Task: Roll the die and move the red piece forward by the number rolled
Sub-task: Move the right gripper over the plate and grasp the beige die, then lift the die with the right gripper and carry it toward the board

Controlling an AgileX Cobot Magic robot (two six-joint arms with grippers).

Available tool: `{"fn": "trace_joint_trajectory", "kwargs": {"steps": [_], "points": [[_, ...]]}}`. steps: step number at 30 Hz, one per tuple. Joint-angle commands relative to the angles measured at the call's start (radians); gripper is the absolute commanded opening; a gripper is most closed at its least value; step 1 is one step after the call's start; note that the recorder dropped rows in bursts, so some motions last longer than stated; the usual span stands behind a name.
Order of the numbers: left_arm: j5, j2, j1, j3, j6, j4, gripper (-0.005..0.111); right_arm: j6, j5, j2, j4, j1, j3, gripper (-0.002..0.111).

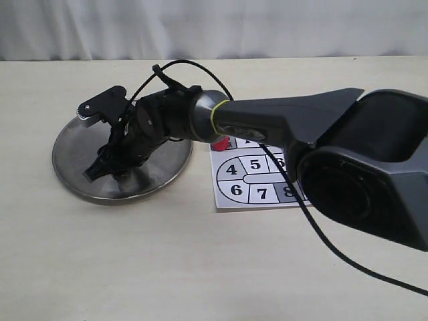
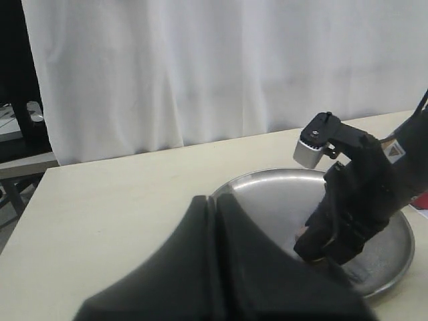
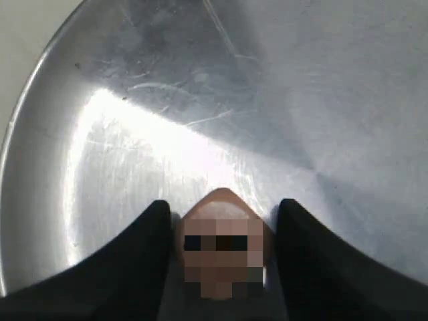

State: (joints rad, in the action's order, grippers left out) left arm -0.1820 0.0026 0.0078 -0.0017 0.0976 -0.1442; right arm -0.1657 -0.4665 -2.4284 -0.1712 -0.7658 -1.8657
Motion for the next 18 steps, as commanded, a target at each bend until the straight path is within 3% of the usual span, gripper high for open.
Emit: {"fn": "trace_joint_trajectory", "kwargs": {"steps": [1,5,10,18], "points": [[0.009,-0.003,-0.008,0.002,0.001,0.0,0.0,-0.007,-0.06,0.065,0.03,0.009,-0.006,0.004],[0.009,-0.003,-0.008,0.002,0.001,0.0,0.0,0.012,-0.192,0.185,0.101,0.056,-0.006,0.004],[0.009,-0.003,-0.008,0.002,0.001,0.0,0.0,0.061,-0.352,0.362,0.12,0.197,-0.006,0.004],[0.009,-0.003,-0.008,0.002,0.001,0.0,0.0,0.119,-0.399,0.446,0.12,0.421,0.117,0.004]]}}
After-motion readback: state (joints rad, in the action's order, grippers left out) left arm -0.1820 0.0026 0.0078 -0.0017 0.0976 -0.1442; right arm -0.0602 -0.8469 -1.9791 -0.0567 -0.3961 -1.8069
